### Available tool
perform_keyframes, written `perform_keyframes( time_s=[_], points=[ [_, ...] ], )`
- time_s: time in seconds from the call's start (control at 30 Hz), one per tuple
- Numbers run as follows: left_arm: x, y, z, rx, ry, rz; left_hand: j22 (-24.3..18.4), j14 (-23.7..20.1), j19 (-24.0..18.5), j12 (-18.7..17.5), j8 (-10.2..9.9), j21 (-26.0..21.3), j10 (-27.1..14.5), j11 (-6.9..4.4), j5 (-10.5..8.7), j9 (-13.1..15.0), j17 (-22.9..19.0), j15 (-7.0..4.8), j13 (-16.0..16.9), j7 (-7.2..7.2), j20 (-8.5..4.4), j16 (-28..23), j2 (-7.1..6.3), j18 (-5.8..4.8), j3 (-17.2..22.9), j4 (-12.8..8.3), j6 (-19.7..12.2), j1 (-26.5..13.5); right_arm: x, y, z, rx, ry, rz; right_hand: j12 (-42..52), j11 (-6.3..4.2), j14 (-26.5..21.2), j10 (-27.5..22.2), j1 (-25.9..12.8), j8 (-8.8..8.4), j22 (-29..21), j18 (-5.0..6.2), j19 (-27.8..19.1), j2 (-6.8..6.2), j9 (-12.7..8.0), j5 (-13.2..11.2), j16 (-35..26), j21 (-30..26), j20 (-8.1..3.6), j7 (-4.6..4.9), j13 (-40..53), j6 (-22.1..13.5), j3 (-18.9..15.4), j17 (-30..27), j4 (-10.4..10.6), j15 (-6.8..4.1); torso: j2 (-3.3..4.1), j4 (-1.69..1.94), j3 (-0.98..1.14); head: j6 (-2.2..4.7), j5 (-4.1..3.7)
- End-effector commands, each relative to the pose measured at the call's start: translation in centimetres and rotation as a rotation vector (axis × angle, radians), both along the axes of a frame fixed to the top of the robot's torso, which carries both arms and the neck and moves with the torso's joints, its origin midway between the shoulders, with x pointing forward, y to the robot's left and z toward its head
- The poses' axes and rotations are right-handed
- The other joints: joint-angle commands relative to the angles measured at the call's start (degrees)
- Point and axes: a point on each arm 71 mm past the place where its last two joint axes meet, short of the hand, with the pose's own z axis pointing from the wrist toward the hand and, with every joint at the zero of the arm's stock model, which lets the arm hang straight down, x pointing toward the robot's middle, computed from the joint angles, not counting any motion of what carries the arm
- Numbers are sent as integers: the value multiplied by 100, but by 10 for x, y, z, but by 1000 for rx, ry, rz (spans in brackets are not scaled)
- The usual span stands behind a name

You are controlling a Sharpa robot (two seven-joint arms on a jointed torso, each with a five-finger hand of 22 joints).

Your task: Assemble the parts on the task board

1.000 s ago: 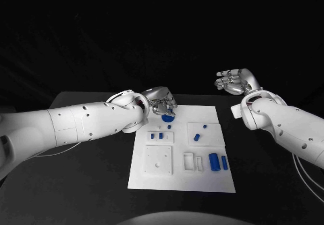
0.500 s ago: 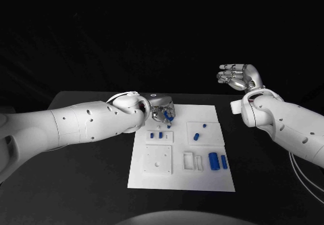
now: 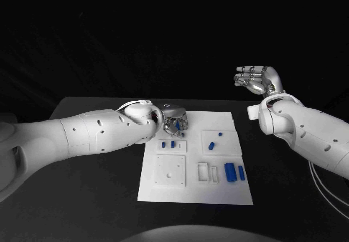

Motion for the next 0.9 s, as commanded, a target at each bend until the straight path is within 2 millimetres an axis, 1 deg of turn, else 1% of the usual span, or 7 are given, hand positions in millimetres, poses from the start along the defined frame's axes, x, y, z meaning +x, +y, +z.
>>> perform_keyframes(
  time_s=[0.03,0.13,0.27,0.33,0.47,0.63,0.9],
  points=[
    [-1,-2,-4,24,6,-15,196,16,22,3,-14,116,4,-13,64,-7,33,3,4,30,-2,209,-28,118,94,-11,8,49,0,2,2,12,-23,10,-30,-9,70,78,-21,7,-8,38,57,26,10,5,-29,-26,1,-8,-7,135,65,-6,-12,-9,1,-3,5,-3,-17],
    [0,-3,-6,22,4,-13,358,56,30,2,-15,200,-21,-17,91,-7,23,-12,4,16,-12,358,-50,134,164,-21,-18,26,0,3,2,14,-22,17,-42,-8,63,81,-29,7,-10,44,52,23,10,-2,-32,-31,9,-11,-7,152,78,-7,-21,-9,1,-6,4,-2,-16],
    [2,-3,-9,17,-1,-9,595,192,89,4,-14,353,-63,-18,158,-7,32,-46,5,18,-45,580,-63,151,255,-43,-48,7,-1,6,3,16,-28,29,-46,-46,64,117,-33,18,-8,65,51,46,18,-1,-30,-26,23,-52,-9,361,102,-6,-33,-28,3,-10,5,-5,-19],
    [3,-3,-10,13,-7,-5,697,178,66,1,-15,379,-89,-17,161,-7,24,-49,4,12,-47,669,-68,156,310,-56,-47,-10,-1,7,4,17,-32,32,-50,-52,75,132,-40,15,-7,74,60,49,17,4,-29,-23,26,-55,-9,383,111,-6,-38,-32,3,-8,8,-16,-24],
    [4,-2,-13,11,-10,3,809,238,95,0,-14,399,-137,-12,172,-7,3,-57,3,11,-52,796,-51,173,374,-75,-41,-22,-2,9,5,19,-36,37,-51,-43,81,141,-50,13,-7,78,63,50,16,5,-30,-24,26,-48,-9,386,115,-6,-40,-23,0,-10,10,-20,-32],
    [5,-2,-18,8,-11,12,951,271,135,0,-12,422,-128,-5,186,-7,4,-55,3,27,-52,992,-41,194,479,-92,-39,-45,-2,10,5,21,-36,42,-52,-27,84,140,-60,11,-8,67,66,46,15,3,-30,-25,16,-37,-9,363,106,-6,-42,-9,-4,-4,6,-32,-50],
    [5,-2,-24,10,-7,21,1093,317,185,0,-14,419,-97,-15,186,-9,-36,-61,3,27,-55,1127,-8,213,578,-93,-36,-62,-2,11,6,23,-33,47,-51,-22,86,139,-65,13,-7,44,69,48,15,6,-29,-24,-3,-33,-9,345,95,-6,-42,-1,-3,3,3,-41,-63]
  ],
)
